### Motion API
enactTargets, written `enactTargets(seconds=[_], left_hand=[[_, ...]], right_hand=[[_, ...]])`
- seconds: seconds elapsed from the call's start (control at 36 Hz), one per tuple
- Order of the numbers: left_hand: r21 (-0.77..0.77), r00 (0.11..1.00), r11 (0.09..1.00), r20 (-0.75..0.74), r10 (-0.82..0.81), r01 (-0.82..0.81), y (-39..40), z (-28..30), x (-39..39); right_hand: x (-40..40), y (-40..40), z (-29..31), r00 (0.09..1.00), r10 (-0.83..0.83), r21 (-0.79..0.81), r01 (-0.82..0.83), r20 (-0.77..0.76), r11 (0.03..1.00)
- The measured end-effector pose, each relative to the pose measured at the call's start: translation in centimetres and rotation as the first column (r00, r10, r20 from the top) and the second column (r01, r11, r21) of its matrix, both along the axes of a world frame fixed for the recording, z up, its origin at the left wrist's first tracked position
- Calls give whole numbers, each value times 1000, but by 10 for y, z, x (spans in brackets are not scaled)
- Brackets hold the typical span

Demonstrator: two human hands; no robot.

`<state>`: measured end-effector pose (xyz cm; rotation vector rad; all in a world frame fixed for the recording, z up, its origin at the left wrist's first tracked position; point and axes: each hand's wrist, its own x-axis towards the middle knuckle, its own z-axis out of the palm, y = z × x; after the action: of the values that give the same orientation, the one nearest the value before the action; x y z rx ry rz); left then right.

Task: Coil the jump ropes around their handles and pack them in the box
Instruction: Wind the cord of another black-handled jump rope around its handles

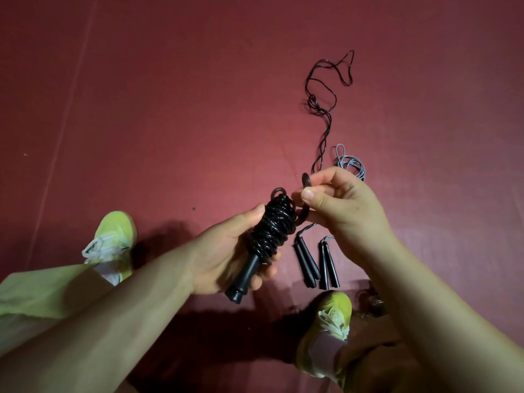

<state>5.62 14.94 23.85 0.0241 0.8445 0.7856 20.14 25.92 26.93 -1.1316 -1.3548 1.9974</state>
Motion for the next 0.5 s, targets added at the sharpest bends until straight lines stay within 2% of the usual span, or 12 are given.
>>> enactTargets(seconds=[0.11,0.17,0.39,0.5], left_hand=[[4,998,999,39,45,-45,1,2,0],[24,998,997,5,68,-68,1,2,0],[86,977,996,-211,23,-4,-1,1,4],[96,907,994,-420,-15,61,-2,-2,5]], right_hand=[[-1,-2,1,1000,-1,22,1,-16,1000],[-2,-2,0,1000,-1,41,1,3,999],[-3,-3,-8,989,85,15,-87,121,996],[-3,-2,-11,977,120,-63,-110,178,992]])
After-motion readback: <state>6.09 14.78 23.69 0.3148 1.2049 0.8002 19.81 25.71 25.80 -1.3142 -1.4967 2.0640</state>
